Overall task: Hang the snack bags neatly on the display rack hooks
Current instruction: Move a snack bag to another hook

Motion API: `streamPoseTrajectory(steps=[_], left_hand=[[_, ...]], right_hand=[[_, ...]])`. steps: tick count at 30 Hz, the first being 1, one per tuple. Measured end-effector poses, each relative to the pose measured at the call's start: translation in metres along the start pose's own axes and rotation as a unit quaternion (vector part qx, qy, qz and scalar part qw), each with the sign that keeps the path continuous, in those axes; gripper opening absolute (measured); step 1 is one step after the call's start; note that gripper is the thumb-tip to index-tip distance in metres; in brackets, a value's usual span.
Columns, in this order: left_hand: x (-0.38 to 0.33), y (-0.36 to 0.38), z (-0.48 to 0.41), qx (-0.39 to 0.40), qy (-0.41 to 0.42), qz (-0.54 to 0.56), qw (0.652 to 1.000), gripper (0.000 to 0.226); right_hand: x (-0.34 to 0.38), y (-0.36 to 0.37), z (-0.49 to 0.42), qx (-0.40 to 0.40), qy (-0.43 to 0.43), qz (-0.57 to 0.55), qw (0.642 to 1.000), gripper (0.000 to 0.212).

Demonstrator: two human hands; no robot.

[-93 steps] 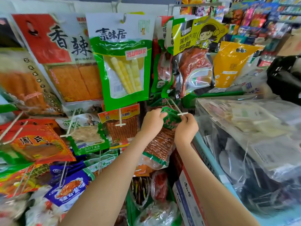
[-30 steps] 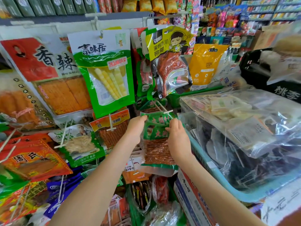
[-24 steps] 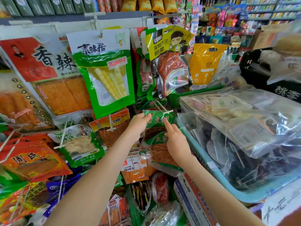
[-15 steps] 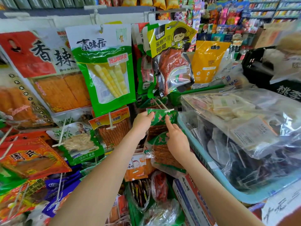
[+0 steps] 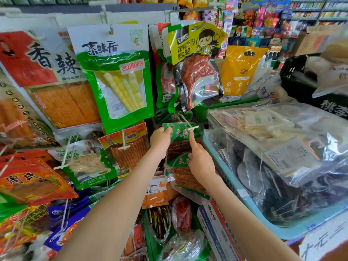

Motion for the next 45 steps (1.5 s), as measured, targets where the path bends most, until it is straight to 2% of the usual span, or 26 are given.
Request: streamPoseTrajectory(steps=[3, 8, 11, 13, 16, 18, 19, 22, 26, 28, 34, 37, 40, 45], left_hand=[[0.002, 0.001, -0.01, -0.02, 0.012, -0.044, 0.999, 0.036], [0.008, 0.001, -0.012, -0.068, 0.028, -0.185, 0.98, 0.047], [0.013, 0.002, 0.01, -0.124, 0.118, -0.176, 0.969, 0.045], [0.014, 0.003, 0.029, -0.1, 0.194, -0.185, 0.958, 0.047], [0.01, 0.002, 0.041, -0.089, 0.294, -0.343, 0.888, 0.054], [0.006, 0.002, 0.038, -0.076, 0.325, -0.414, 0.847, 0.047], [0.003, 0.002, 0.037, -0.076, 0.331, -0.425, 0.839, 0.039], [-0.009, 0.0, 0.029, -0.094, 0.308, -0.373, 0.87, 0.023], [-0.015, 0.008, 0.026, -0.099, 0.253, -0.327, 0.905, 0.025], [-0.012, 0.012, 0.025, -0.105, 0.232, -0.312, 0.915, 0.026], [-0.015, 0.008, 0.024, -0.133, 0.208, -0.288, 0.925, 0.029], [-0.017, 0.009, 0.023, -0.127, 0.205, -0.292, 0.926, 0.029], [-0.016, 0.01, 0.022, -0.116, 0.197, -0.281, 0.932, 0.029], [-0.014, 0.011, 0.023, -0.106, 0.185, -0.268, 0.94, 0.029]], right_hand=[[0.001, 0.001, -0.003, -0.014, 0.001, -0.005, 1.0, 0.076], [-0.003, -0.004, -0.009, -0.076, 0.023, -0.042, 0.996, 0.03], [-0.001, -0.007, -0.011, -0.127, 0.01, -0.087, 0.988, 0.02], [0.001, -0.009, -0.013, -0.16, 0.009, -0.123, 0.979, 0.017], [0.008, -0.013, -0.016, -0.179, 0.016, -0.156, 0.971, 0.017], [0.013, -0.016, -0.022, -0.179, 0.033, -0.183, 0.966, 0.017], [0.014, -0.015, -0.026, -0.175, 0.04, -0.198, 0.963, 0.017], [0.015, -0.012, -0.035, -0.176, 0.041, -0.236, 0.955, 0.016], [0.016, -0.015, -0.033, -0.167, 0.049, -0.227, 0.958, 0.016], [0.018, -0.015, -0.027, -0.168, 0.024, -0.204, 0.964, 0.016], [0.015, -0.001, -0.001, -0.158, -0.03, -0.259, 0.952, 0.065], [0.016, 0.006, 0.008, -0.156, -0.062, -0.268, 0.949, 0.075], [0.014, 0.01, 0.012, -0.126, -0.046, -0.298, 0.945, 0.075], [0.002, 0.017, 0.015, -0.09, -0.048, -0.222, 0.97, 0.06]])
Point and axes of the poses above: each hand's wrist, its own z-axis away from the middle knuckle, its own y-axis out of the palm, x = y × z, the point moved 2 cm from there along -z, towards the middle knuckle, and after that the axes turned 3 degrees about -z, right-handed, at the moved point
